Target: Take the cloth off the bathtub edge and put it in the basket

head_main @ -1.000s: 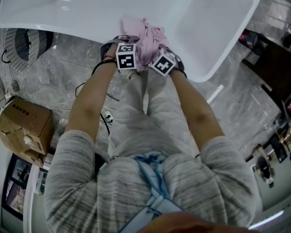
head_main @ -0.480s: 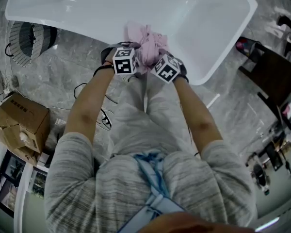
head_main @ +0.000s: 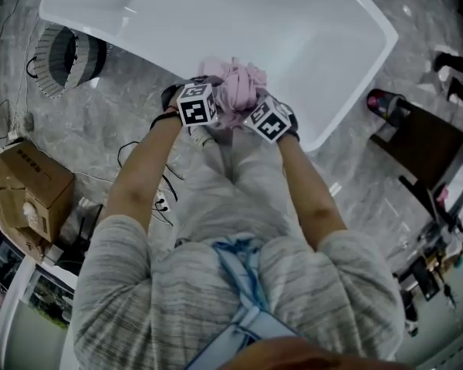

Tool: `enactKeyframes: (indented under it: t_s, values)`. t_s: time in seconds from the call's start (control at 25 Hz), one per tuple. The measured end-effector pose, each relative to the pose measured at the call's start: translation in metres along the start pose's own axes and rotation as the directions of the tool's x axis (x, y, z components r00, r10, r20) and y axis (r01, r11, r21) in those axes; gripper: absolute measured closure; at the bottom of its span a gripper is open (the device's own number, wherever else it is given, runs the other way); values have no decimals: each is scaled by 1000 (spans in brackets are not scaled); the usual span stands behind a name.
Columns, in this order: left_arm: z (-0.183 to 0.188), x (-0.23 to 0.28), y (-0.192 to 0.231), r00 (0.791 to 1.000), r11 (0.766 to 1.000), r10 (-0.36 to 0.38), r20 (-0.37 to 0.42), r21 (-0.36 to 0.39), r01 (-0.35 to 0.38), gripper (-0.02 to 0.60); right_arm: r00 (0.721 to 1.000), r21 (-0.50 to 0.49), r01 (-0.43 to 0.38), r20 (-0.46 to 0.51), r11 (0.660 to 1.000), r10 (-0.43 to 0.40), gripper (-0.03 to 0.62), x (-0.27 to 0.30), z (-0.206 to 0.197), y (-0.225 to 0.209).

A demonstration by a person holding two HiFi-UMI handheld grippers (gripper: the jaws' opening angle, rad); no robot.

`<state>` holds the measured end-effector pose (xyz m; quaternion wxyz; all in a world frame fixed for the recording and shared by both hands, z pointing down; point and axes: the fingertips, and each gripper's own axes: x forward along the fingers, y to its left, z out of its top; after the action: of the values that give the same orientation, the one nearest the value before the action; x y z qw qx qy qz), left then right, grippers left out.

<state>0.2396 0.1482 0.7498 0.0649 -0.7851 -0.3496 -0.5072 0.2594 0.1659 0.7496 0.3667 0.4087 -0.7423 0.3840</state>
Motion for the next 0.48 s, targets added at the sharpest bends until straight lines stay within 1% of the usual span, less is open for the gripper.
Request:
enactKeyframes:
  t_s: [0.16, 0.28, 0.48]
  values:
    - [11, -40, 7, 997, 996, 78, 27, -33, -77, 350, 999, -53, 20, 37, 998, -18, 474, -27, 33, 0]
    - [19, -69, 8, 989, 988, 141, 42, -68, -138, 350, 998, -106, 34, 59, 994, -28, 477, -48, 57, 3]
    - [22, -119, 7, 966, 960, 249, 65, -150, -237, 350, 996, -224, 50, 88, 973, -30, 479, -74, 100, 13]
